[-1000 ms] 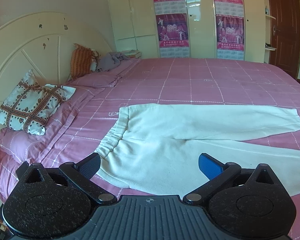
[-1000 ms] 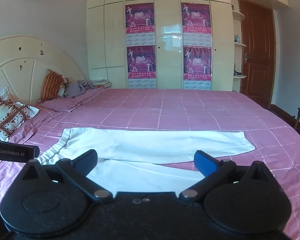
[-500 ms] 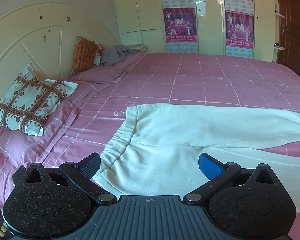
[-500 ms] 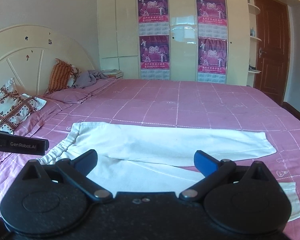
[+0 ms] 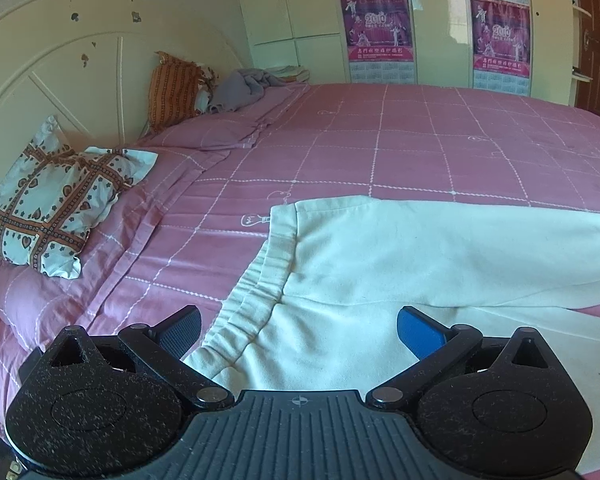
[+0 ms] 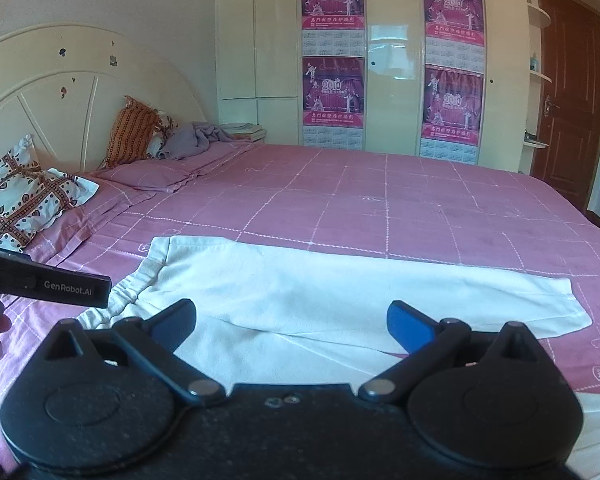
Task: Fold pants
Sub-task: 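Move both grippers down toward the waistband of the white sweatpants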
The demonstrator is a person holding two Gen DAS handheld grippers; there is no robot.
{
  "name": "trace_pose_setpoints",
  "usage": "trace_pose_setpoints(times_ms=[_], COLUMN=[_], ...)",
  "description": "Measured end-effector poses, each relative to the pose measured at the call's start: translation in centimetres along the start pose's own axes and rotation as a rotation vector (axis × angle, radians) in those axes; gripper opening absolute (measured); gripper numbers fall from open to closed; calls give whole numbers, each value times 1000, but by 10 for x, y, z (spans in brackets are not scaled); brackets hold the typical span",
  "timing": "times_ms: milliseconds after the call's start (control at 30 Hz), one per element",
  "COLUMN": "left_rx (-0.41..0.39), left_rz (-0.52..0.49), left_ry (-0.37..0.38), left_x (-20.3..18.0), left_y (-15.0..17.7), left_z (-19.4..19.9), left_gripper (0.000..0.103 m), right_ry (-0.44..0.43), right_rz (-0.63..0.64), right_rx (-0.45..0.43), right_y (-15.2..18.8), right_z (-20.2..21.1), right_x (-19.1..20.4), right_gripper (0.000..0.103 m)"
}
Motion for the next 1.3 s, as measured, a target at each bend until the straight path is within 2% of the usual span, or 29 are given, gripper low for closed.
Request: trace_pose_setpoints(times_ms=[300,667,767,1000,1167,1200,1233,1300], left_rx=[31,91,130,154,172,167,166,200], left_rz=[13,14,19,53,58,65,73,103], left_ry=[-27,-60,-52,-46,-13,2,13,48], left_x=[7,16,20,33,33,33,33,33], left_y=[-21,-40,-42,-56,-68,-71,-73,-76], left_z=[-50,-126,-149,-199,-240,-248,-254,-272], left_gripper=[103,103,103,103,103,101,90,80], right_ry=[-15,-41,-62,-116,-129,-129,-131,-132], right_rz=[40,91,96,130,219,225,225,212], right_rx=[17,86,101,146,164,170,177,191], right_y=[-21,-24,-26,-35,-41,-43,-44,-48], right_z=[-54,-129,-148,-201,-239,-246,-253,-267], right_x=[11,18,20,21,28,29,29,27], right_gripper=[100,89,88,85,85,86,86,86])
Point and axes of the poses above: each gripper's, at about its wrist camera, not at the fingertips, and z roughly against the way its jaws point, x to its left, y to its underside, the point moved 10 cm from there along -z, roughly the way its jaws point, and after that the axes turned 5 degrees about x, right-handed, at the moved point
